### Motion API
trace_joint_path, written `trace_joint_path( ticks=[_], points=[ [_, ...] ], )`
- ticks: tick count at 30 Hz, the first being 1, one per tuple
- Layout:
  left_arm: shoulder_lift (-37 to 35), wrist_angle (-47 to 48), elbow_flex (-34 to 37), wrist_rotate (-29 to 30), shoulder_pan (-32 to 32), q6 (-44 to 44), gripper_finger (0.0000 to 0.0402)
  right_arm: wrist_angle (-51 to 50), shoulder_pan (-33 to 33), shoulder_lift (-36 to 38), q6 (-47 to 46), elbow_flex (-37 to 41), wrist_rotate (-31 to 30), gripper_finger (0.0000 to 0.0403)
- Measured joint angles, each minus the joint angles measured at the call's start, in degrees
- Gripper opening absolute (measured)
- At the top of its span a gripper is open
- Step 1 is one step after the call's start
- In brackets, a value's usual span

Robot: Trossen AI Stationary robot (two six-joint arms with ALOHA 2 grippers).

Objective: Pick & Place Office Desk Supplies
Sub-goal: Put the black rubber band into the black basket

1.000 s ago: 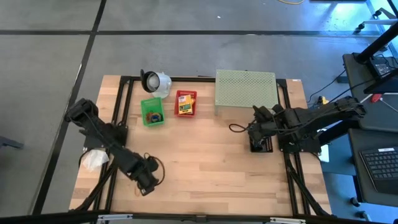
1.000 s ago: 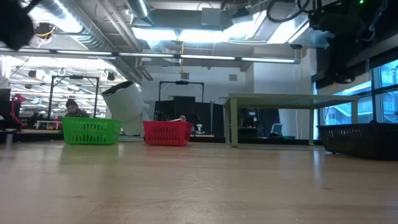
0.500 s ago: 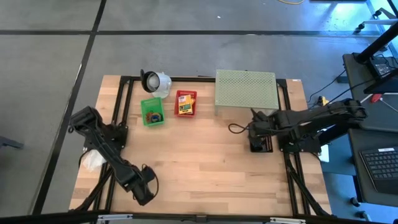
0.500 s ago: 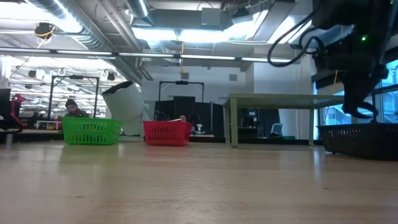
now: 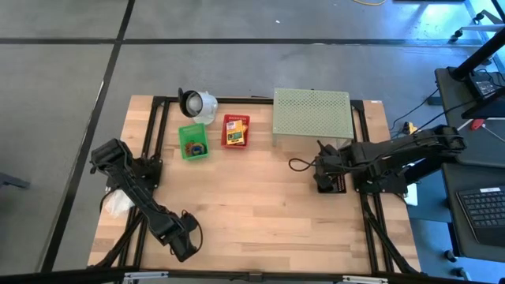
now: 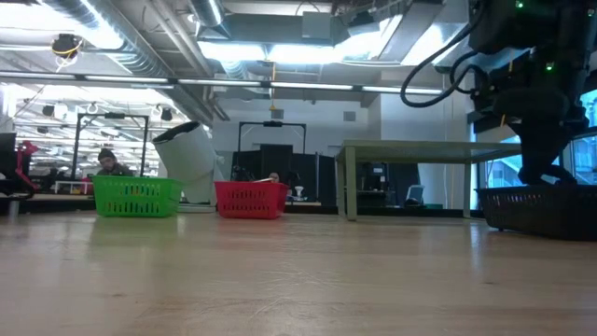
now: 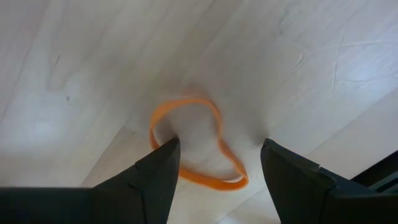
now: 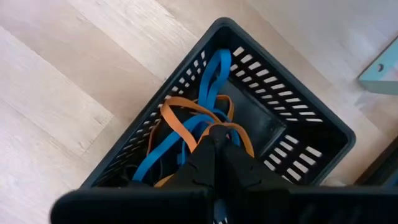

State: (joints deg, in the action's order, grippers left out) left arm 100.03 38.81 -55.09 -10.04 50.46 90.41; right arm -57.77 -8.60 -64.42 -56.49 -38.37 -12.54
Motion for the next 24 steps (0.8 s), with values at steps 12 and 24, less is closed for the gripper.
trace_joint_path(
  ticks=[12,24],
  points=[
    [0.1,0.8,0.2,-1.0,-0.9,-0.1,0.0143,-0.1,0.0,0.0,-0.1,0.0,4.2,0.0034],
    [0.2,-0.3,0.2,-2.1,-0.8,-2.7,0.0008,-0.1,0.0,0.0,-0.6,0.0,6.1,0.0133]
  ],
)
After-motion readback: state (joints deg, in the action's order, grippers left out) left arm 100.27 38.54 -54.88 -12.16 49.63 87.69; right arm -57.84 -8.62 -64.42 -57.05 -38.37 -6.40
